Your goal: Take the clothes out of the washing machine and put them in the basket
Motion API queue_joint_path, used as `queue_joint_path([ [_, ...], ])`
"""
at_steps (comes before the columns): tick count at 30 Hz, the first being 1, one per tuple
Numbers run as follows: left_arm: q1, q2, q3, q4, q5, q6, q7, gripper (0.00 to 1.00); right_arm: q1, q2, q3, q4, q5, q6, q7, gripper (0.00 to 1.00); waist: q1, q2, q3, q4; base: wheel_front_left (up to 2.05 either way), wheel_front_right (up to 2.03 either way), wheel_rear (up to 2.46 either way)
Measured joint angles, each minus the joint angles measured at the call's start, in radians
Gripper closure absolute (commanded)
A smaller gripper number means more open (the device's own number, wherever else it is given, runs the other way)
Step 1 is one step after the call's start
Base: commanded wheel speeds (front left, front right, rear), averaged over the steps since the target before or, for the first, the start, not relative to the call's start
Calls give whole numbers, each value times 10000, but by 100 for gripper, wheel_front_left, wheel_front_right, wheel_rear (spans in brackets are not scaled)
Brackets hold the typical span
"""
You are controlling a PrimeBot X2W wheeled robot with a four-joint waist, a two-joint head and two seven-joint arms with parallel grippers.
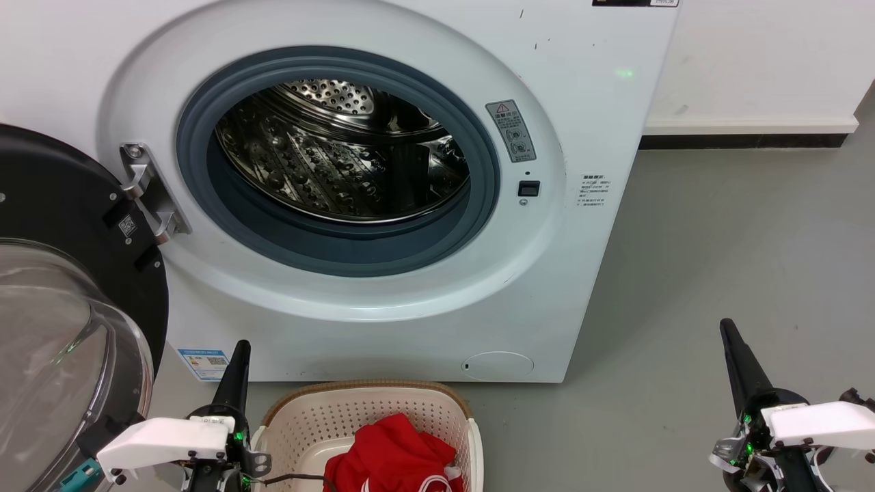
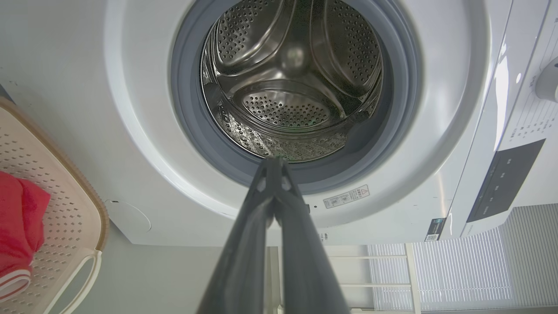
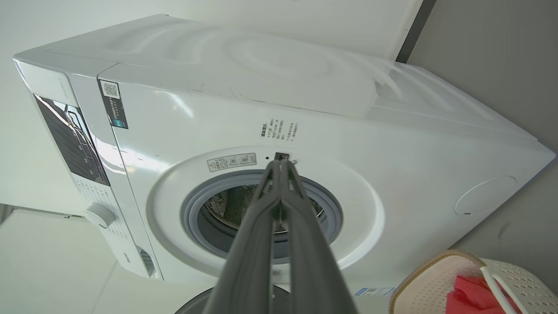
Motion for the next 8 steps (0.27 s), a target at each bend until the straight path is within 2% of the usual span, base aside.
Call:
queue_joint_path([
  [8, -145, 2, 50, 42, -640, -96, 150, 100, -130, 6, -67, 79, 650, 0, 178, 100, 0, 0, 22, 26, 0, 0, 0],
])
